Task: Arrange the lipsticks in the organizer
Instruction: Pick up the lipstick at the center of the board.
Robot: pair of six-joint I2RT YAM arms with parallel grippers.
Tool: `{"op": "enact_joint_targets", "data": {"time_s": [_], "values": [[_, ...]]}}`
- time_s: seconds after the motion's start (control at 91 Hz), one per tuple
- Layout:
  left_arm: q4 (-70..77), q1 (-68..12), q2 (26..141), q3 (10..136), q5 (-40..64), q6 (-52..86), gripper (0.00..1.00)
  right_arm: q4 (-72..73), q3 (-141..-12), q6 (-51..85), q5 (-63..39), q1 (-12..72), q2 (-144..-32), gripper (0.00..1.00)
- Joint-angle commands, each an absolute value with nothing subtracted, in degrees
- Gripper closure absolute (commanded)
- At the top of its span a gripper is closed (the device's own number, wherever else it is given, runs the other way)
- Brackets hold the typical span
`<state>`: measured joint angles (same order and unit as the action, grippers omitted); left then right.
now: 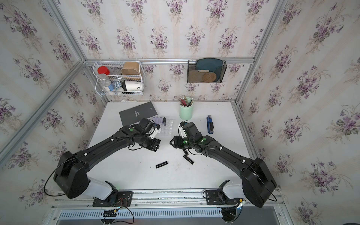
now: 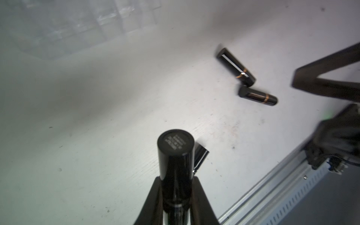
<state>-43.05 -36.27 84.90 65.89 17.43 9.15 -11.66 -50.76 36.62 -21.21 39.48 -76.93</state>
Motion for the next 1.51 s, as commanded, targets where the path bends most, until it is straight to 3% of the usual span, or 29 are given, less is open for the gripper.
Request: {"op": "enact_joint_targets", "data": {"time_s": [0.0,0.077,0.484,0.912,1.231,1.297,1.341,1.407,1.44,1.495], "values": [[-42.9,-36.1,84.4,67.6,31.8,1.3,1.00,-5.9,-51.4,44.6,-33.3,38.3,-75.9,0.42],[-43.8,-36.6,84.3,67.9,36.3,-1.0,1.00,-5.2,-52.2,46.9,-35.8,37.4,-76.1,0.42],[-44.2,-38.1,82.3,68.6,32.0,-3.9,1.00,-7.6,-55.1,47.3,-37.1,37.1,-79.0,0.56],[-45.5,-38.1,83.6,70.5,29.2,-4.3,1.00,-7.1,-55.0,48.4,-38.5,38.5,-82.1,0.54],[-45.1,-38.2,82.5,71.6,28.4,-1.7,1.00,4.7,-51.8,58.3,-35.5,38.5,-83.5,0.80],[-45.2,-38.1,81.6,73.0,26.0,0.2,0.84,8.7,-50.4,61.3,-34.2,38.5,-83.3,0.83],[-45.5,-37.9,81.6,74.4,23.0,2.4,0.65,12.1,-49.0,63.9,-33.1,38.3,-83.0,0.85],[-45.5,-36.8,78.3,76.4,18.6,6.9,0.26,19.5,-46.5,68.8,-31.1,37.6,-82.1,0.86],[-43.8,-35.9,76.7,76.1,18.0,9.6,0.20,24.5,-44.7,72.1,-29.7,37.0,-81.6,0.86],[-37.8,-34.3,72.9,73.2,19.0,15.6,0.18,34.0,-41.5,78.1,-26.5,36.2,-81.1,0.87]]}}
